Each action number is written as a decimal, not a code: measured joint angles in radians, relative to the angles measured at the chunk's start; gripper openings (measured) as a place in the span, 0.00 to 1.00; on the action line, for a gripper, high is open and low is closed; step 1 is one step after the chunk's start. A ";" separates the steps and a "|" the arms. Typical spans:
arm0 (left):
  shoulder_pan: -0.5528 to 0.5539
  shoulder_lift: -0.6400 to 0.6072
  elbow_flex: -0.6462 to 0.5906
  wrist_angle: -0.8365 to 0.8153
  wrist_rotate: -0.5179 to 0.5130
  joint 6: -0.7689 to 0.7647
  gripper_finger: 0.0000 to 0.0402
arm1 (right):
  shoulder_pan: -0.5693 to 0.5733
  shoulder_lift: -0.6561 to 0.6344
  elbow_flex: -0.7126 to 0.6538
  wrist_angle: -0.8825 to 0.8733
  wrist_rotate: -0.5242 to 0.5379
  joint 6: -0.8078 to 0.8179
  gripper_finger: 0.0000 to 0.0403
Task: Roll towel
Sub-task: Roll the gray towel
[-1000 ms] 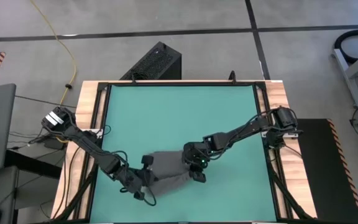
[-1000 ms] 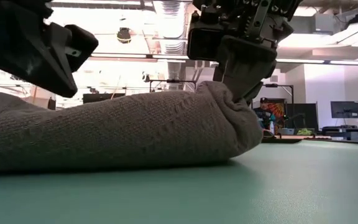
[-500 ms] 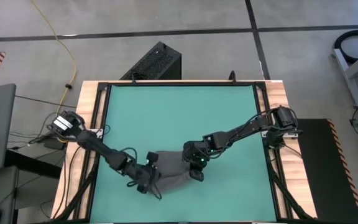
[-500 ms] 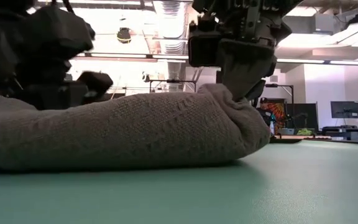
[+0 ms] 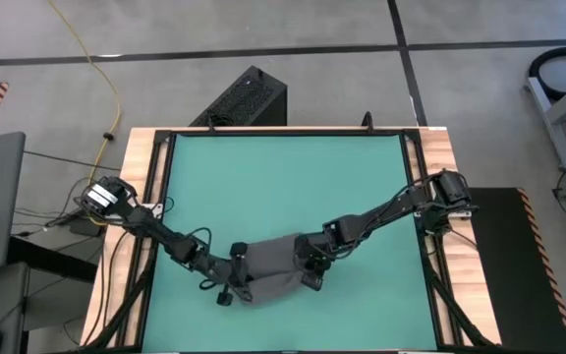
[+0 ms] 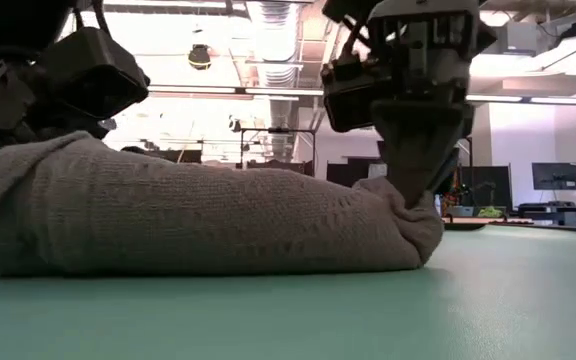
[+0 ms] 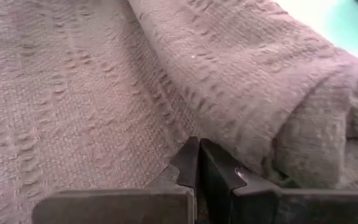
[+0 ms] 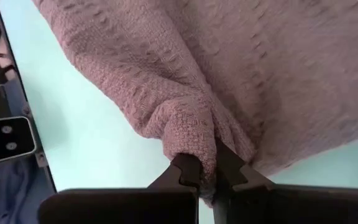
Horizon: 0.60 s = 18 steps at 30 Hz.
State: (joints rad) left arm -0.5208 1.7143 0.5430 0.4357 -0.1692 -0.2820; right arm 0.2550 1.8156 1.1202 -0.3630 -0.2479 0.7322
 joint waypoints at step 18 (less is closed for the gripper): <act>-0.061 0.001 0.006 0.019 -0.005 0.007 0.00 | -0.109 0.001 -0.001 0.036 -0.070 -0.007 0.06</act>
State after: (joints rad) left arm -0.5813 1.7153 0.5491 0.4549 -0.1746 -0.2754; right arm 0.1457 1.8164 1.1194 -0.3267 -0.3175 0.7248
